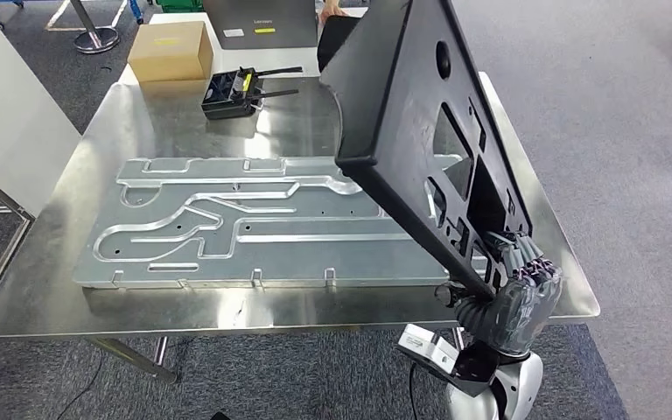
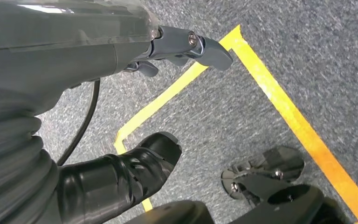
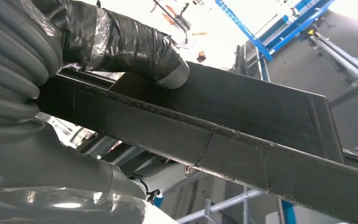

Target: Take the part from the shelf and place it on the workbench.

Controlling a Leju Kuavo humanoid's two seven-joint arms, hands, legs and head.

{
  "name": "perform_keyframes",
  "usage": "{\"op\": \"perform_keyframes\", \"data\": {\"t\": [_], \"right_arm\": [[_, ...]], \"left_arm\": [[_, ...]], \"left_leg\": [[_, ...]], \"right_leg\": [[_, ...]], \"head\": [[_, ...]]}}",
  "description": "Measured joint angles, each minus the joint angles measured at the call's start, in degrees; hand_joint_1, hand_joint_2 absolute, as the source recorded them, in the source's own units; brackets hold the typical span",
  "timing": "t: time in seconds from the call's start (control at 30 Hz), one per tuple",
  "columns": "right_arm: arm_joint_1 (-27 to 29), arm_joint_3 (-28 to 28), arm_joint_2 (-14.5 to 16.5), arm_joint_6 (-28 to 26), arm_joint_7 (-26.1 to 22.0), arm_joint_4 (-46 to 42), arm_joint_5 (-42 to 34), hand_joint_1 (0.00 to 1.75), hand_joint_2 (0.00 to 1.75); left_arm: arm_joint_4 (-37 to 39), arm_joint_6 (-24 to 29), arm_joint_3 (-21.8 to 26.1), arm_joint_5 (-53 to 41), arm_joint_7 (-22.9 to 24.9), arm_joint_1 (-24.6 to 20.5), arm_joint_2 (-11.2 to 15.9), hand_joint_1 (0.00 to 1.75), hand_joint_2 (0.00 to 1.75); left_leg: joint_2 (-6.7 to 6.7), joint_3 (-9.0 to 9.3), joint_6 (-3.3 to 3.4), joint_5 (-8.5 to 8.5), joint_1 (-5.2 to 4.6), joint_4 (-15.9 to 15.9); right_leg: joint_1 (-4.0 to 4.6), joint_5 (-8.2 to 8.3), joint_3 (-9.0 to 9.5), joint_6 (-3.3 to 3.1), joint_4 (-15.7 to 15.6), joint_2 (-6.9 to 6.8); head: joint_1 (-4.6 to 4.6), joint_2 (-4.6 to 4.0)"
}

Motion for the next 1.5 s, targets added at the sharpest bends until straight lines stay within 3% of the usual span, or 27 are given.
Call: {"op": "perform_keyframes", "data": {"t": [0.1,0.37,0.57,0.7,0.83,0.97,1.0,1.03,1.1,1.13,1.2,1.33,1.5], "right_arm": [[-0.37,0.37,-0.04,0.00,0.19,0.11,0.11,1.75,1.75],[-1.04,1.09,-0.22,0.00,1.01,0.29,0.31,1.75,1.75],[-0.97,1.21,-0.25,0.00,0.79,0.33,0.27,1.75,1.75],[-0.97,1.23,-0.25,0.00,0.75,0.38,0.26,0.00,1.75],[-1.00,1.40,-0.30,0.00,0.77,0.44,0.40,0.00,1.75],[-1.33,1.54,-0.31,0.00,1.22,0.44,3.95,0.00,1.75],[-1.52,1.54,-0.32,0.00,1.35,0.44,5.07,0.17,1.75],[-1.74,1.54,-0.32,0.00,1.58,0.46,6.03,0.51,1.75],[-2.51,1.59,-0.38,0.00,2.60,0.64,8.42,1.35,1.75],[-3.15,1.71,-0.46,0.00,3.40,0.83,10.00,1.61,1.75],[-4.86,2.32,-0.78,0.00,5.36,1.43,13.02,1.75,1.75],[-9.33,5.06,-1.84,0.00,9.58,3.43,16.12,1.75,1.75],[-11.73,6.79,-2.56,0.00,10.40,4.87,16.76,1.75,1.75]], "left_arm": [[0.00,0.05,-0.06,0.00,0.09,-0.12,0.02,0.00,1.75],[0.00,1.77,-0.30,0.01,2.01,-0.40,-0.09,0.00,1.75],[0.00,1.21,-0.31,0.25,1.23,-0.39,-0.09,0.00,1.75],[0.00,1.11,-0.31,0.23,0.74,-0.36,-0.09,0.00,1.75],[0.00,1.12,-0.32,0.33,0.77,-0.36,-0.09,0.00,1.75],[0.00,1.51,-0.33,0.27,1.53,-0.38,-0.09,0.00,0.00],[0.00,1.55,-0.36,0.21,1.69,-0.39,-0.10,0.00,0.00],[0.00,1.57,-0.40,0.16,1.84,-0.41,-0.11,0.00,0.00],[0.00,1.57,-0.62,-0.05,2.25,-0.45,-0.13,0.00,0.00],[0.00,1.55,-0.83,-0.22,2.51,-0.50,-0.15,0.00,0.00],[0.00,1.44,-1.23,-0.55,2.89,-0.71,-0.22,0.00,0.00],[0.00,1.08,-1.84,-0.96,3.06,-1.34,-0.49,0.00,0.00],[0.00,1.03,-2.60,-0.99,3.06,-1.58,-0.60,0.00,0.00]], "left_leg": [[-0.10,0.63,0.98,0.29,-0.40,-1.03],[-0.20,1.74,1.39,0.08,-0.42,-2.31],[-0.14,1.71,1.68,-0.09,-0.56,-2.15],[-0.14,1.80,1.69,-0.08,-0.55,-2.15],[-0.13,1.96,1.68,-0.08,-0.50,-2.19],[-0.12,2.07,1.66,-0.07,-0.42,-2.25],[-0.12,2.10,1.66,-0.07,-0.40,-2.26],[-0.11,2.12,1.66,-0.06,-0.40,-2.28],[-0.11,2.16,1.64,-0.05,-0.39,-2.33],[-0.11,2.18,1.63,-0.05,-0.39,-2.36],[-0.10,2.21,1.62,-0.03,-0.39,-2.38],[-0.09,2.26,1.62,0.02,-0.39,-2.38],[-0.09,2.26,1.62,0.03,-0.39,-2.38]], "right_leg": [[-0.01,-0.42,0.47,0.87,-0.38,0.01],[0.10,0.10,1.72,0.51,-1.78,-0.09],[0.01,-0.35,2.12,0.84,-2.55,-0.22],[0.02,-0.32,2.18,1.28,-2.57,-0.27],[0.09,-0.34,2.29,1.40,-2.56,-0.27],[0.17,-0.35,2.34,1.40,-2.55,-0.27],[0.18,-0.35,2.36,1.39,-2.55,-0.27],[0.19,-0.35,2.37,1.39,-2.55,-0.27],[0.20,-0.36,2.41,1.38,-2.54,-0.27],[0.20,-0.36,2.42,1.38,-2.54,-0.26],[0.20,-0.36,2.45,1.38,-2.53,-0.26],[0.20,-0.36,2.46,1.38,-2.50,-0.27],[0.20,-0.36,2.52,1.38,-2.49,-0.29]], "head": [[-0.06,0.01],[0.17,0.00],[0.16,0.00],[0.17,0.00],[0.16,0.00],[0.16,0.00],[0.15,0.00],[0.15,0.00],[0.15,0.00],[0.15,0.00],[0.15,0.00],[0.17,0.00],[0.16,0.00]]}}
